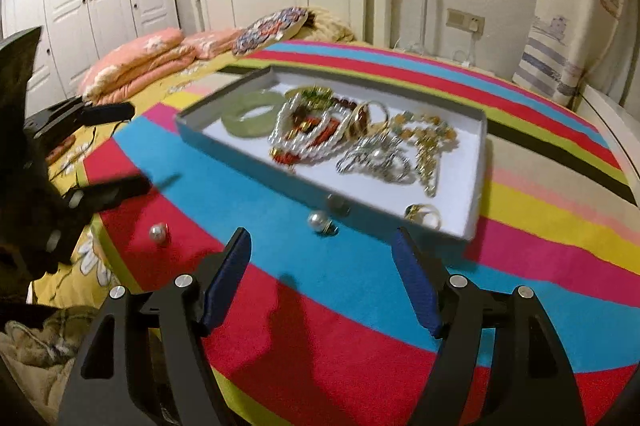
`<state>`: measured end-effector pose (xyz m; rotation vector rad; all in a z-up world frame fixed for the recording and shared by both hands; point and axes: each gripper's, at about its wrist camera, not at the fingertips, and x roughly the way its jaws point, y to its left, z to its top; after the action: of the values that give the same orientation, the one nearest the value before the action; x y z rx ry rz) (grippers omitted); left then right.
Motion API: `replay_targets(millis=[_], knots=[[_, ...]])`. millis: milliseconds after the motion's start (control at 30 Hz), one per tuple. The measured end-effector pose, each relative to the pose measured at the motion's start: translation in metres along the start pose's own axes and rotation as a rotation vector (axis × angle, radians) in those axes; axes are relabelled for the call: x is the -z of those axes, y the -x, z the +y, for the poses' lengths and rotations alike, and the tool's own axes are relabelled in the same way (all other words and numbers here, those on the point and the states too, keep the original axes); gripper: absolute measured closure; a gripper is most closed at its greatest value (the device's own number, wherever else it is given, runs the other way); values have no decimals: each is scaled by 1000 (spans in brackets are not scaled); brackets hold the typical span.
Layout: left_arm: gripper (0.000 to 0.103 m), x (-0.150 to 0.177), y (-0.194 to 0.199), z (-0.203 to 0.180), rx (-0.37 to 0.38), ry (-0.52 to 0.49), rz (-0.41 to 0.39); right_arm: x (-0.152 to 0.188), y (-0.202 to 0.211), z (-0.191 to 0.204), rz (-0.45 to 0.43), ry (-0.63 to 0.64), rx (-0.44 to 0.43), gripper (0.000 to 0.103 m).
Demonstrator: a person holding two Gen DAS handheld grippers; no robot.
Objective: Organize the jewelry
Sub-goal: 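Withdraw both tools from the box toward the loose pearl earrings, then grasp a pearl earring with the right tool while the left grasps the other pearl earring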
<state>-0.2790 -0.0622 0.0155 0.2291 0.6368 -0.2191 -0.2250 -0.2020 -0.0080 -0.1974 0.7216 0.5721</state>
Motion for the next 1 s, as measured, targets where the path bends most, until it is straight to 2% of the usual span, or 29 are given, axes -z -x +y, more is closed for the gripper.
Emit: replay_targets(millis=[67, 133, 233, 267, 300, 367, 567, 667, 767, 867, 1000], knots=[[4, 10, 0, -5, 24, -1, 7, 0, -2, 3, 5, 7, 0, 34], [14, 19, 0, -10, 56, 1, 3, 0, -3, 7, 6, 13, -1, 35], [37, 24, -6, -10, 98, 19, 13, 1, -5, 11, 15, 24, 0, 40], [50, 26, -8, -10, 112, 24, 19, 1, -6, 11, 20, 22, 1, 42], [56, 27, -10, -11, 125, 32, 29, 2, -8, 10, 27, 16, -2, 43], [59, 28, -12, -11, 136, 41, 28, 2, -10, 8, 38, 2, -5, 50], [60, 32, -11, -18, 142, 23, 26, 3, -13, 4, 47, -19, -20, 57], [71, 34, -14, -24, 156, 7, 37, 2, -15, 3, 49, -30, -24, 60], [72, 34, -14, -26, 157, 1, 28, 0, -17, 1, 48, -40, -21, 62], [81, 35, -15, -26, 171, 9, 25, -4, -21, 3, 53, -39, -10, 65], [85, 36, -13, -27, 176, 3, 21, -10, -27, 7, 60, -31, 15, 67]])
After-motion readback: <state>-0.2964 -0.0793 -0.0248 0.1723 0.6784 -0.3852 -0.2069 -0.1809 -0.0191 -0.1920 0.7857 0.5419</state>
